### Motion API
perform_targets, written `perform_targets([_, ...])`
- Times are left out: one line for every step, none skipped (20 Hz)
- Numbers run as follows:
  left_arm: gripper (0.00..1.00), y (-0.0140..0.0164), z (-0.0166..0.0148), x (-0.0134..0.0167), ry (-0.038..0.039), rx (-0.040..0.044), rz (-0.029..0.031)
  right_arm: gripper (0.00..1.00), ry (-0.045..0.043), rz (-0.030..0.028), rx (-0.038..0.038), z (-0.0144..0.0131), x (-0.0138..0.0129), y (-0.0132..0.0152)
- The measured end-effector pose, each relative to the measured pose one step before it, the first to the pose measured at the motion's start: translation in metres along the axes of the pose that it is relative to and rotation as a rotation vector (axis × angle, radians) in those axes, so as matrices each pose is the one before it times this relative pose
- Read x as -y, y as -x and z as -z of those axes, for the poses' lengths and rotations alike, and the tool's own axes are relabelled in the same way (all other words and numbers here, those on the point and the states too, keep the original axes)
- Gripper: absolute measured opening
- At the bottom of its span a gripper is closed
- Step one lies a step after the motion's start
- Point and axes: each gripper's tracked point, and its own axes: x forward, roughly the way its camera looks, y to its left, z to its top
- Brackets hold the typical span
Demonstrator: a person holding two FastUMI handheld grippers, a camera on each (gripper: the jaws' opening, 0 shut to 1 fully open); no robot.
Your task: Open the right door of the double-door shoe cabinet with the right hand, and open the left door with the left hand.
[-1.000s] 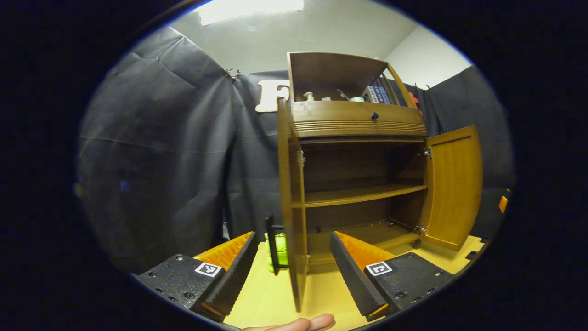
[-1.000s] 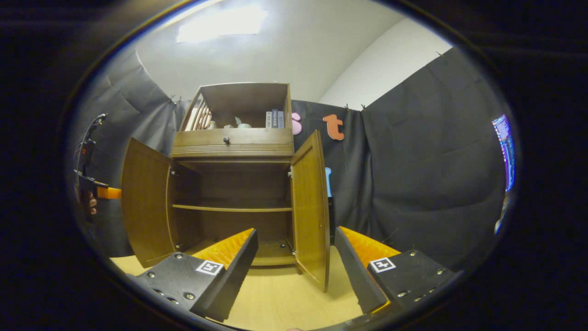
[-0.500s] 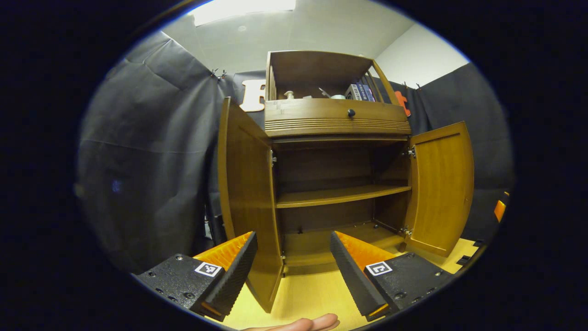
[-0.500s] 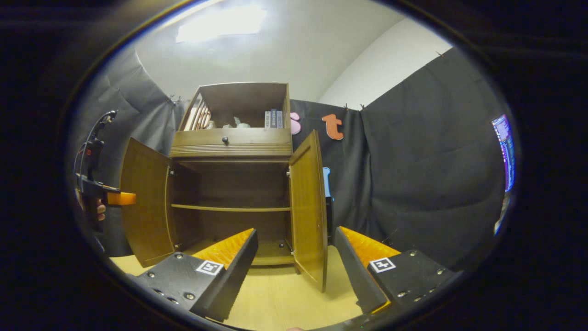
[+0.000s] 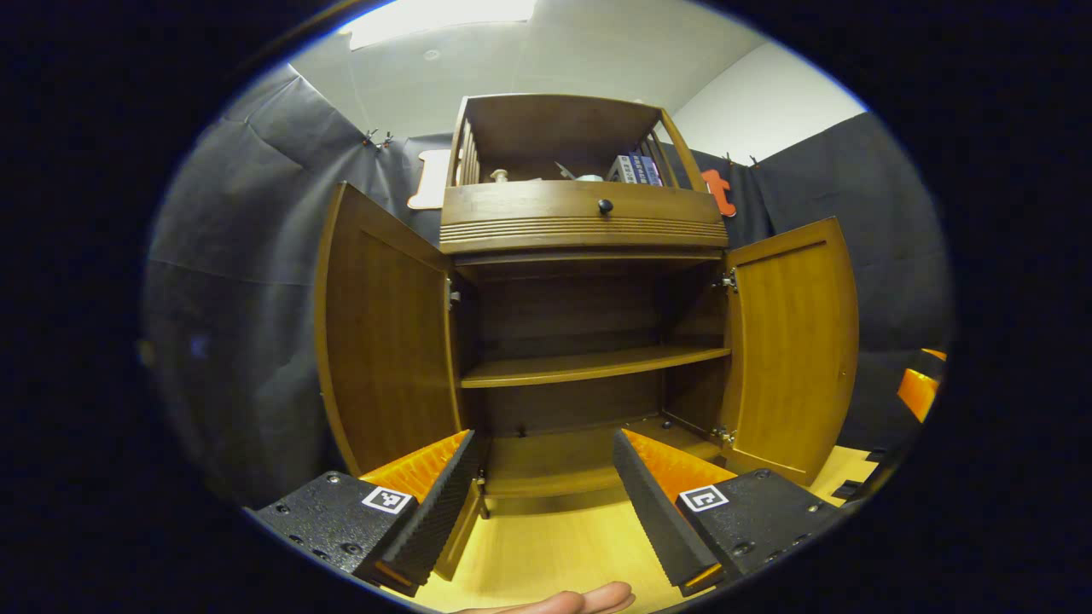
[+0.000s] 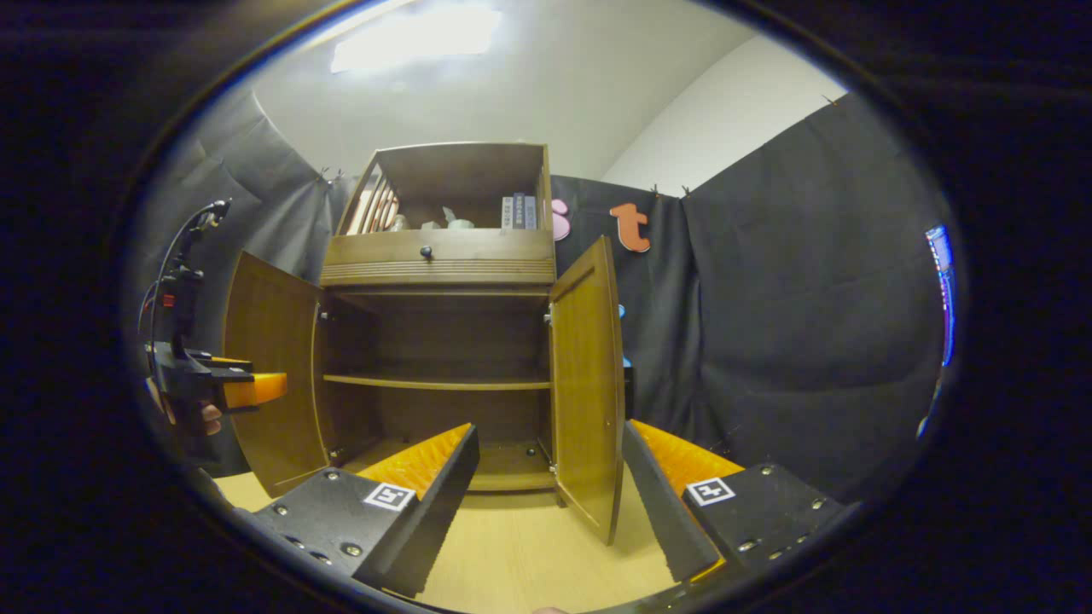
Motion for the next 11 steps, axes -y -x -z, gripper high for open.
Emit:
perform_targets([0.97,-0.00143,0.00163,0.00304,0.00364,0.00227,0.00057,0.96,0.00794,0.00035,-0.01553,0.00348,-0.0036,-0.00521])
perform_targets([0.97,-0.002,-0.00024,0.00041,0.0005,0.00824,-0.0092,0.96,0.00473,-0.00066,-0.01466,0.0025,-0.00364,-0.00458])
perform_targets([0.98,-0.00113,0.00164,0.00202,0.0053,0.0003,-0.00714,0.96,0.00566,-0.00563,-0.01336,0.00272,-0.00597,-0.00592])
perform_targets([0.99,0.0001,0.00039,-0.00003,0.0066,0.00844,-0.01613,0.96,0.00691,-0.00867,-0.01001,0.00163,-0.00582,-0.00466])
perform_targets([0.99,0.00129,-0.00148,0.00222,0.00298,0.01644,-0.00671,0.96,0.00679,-0.00893,-0.00882,0.00298,-0.00568,-0.0049])
perform_targets([0.99,-0.00024,-0.00037,0.0034,0.00144,0.01334,-0.00011,1.0,0.00186,-0.00224,-0.01537,0.00424,-0.00587,-0.00518])
perform_targets([0.99,-0.00037,-0.00044,0.00288,0.00626,0.01364,0.00135,0.96,-0.00217,0.00128,-0.01604,0.00401,-0.00507,-0.00473])
perform_targets([0.99,-0.00118,-0.00014,0.00274,0.01177,0.00687,0.00105,0.96,-0.00119,-0.00677,-0.00898,0.00165,-0.0056,-0.00293])
perform_targets([0.99,-0.0016,0.00065,0.00378,0.01373,0.00145,0.00419,0.96,0.00104,-0.0111,-0.00261,-0.00069,-0.00734,-0.00205])
perform_targets([0.99,-0.00187,0.00047,0.00469,0.01438,-0.00572,0.00623,1.0,0.00257,-0.00616,0.00418,-0.00391,-0.00604,-0.00176])
perform_targets([0.99,-0.00178,-0.00055,0.00436,0.00646,-0.00272,0.00524,1.0,0.00338,-0.00231,0.01038,-0.00444,-0.00412,-0.0019])
